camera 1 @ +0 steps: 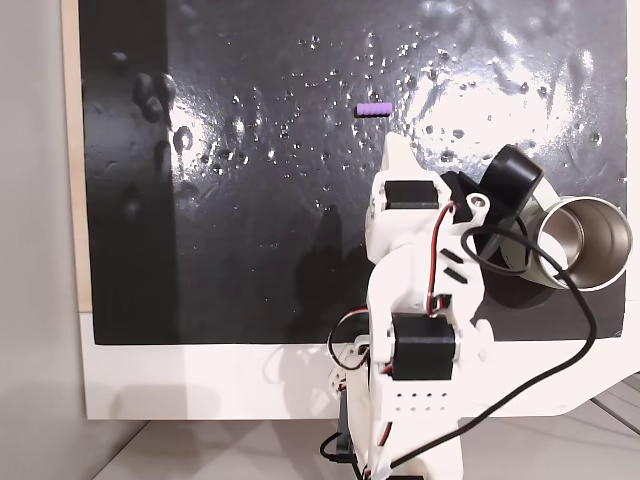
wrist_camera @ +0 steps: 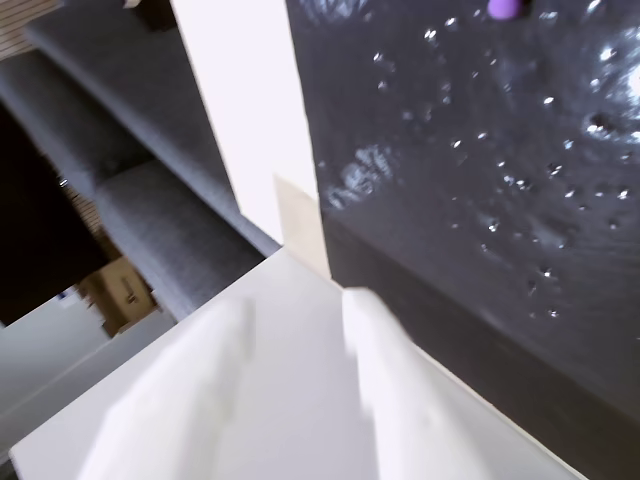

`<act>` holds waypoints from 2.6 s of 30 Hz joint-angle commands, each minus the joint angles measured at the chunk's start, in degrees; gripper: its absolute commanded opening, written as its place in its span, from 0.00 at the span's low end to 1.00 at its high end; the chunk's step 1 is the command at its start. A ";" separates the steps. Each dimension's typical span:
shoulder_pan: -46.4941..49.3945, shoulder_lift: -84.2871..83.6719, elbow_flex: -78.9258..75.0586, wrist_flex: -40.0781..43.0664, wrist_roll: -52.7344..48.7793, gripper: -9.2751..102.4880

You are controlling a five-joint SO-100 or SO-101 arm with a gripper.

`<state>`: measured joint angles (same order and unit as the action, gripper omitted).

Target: Grasp a pengrip and put it in the cup.

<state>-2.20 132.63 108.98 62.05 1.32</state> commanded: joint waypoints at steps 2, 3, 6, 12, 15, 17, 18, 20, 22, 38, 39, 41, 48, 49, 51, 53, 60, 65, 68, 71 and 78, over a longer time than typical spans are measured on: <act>0.53 -10.28 -14.06 6.06 -1.85 0.26; 0.70 -12.30 -15.91 6.94 -1.85 0.28; 1.67 -18.54 -21.97 10.02 -1.58 0.32; 2.29 -35.24 -35.68 17.67 -2.37 0.34; 2.90 -40.87 -37.44 18.02 -2.46 0.34; 2.99 -44.38 -38.67 18.28 -2.46 0.34; 2.72 -46.23 -39.64 18.54 -2.46 0.34; 2.20 -49.57 -41.57 18.63 -2.64 0.34; 1.93 -52.65 -42.89 18.19 -2.81 0.34; 0.53 -69.08 -49.31 11.69 -8.70 0.34; 0.53 -70.05 -49.83 11.51 -9.05 0.34; 0.44 -71.81 -50.89 10.90 -9.76 0.34; -0.53 -76.73 -51.06 8.00 -12.30 0.33; -0.53 -77.26 -51.06 7.73 -12.74 0.33; -0.35 -78.40 -50.98 7.21 -13.36 0.31; 0.09 -79.10 -50.36 6.68 -14.06 0.28; 0.88 -81.04 -49.48 5.62 -14.94 0.09; 0.79 -80.68 -47.99 5.01 -15.12 0.08; 0.79 -76.29 -49.39 7.65 -13.54 0.08; 0.79 -69.61 -53.88 12.30 -11.16 0.08; 2.02 -57.57 -61.44 20.39 -9.40 0.08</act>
<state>-1.85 66.97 51.86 80.07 -9.40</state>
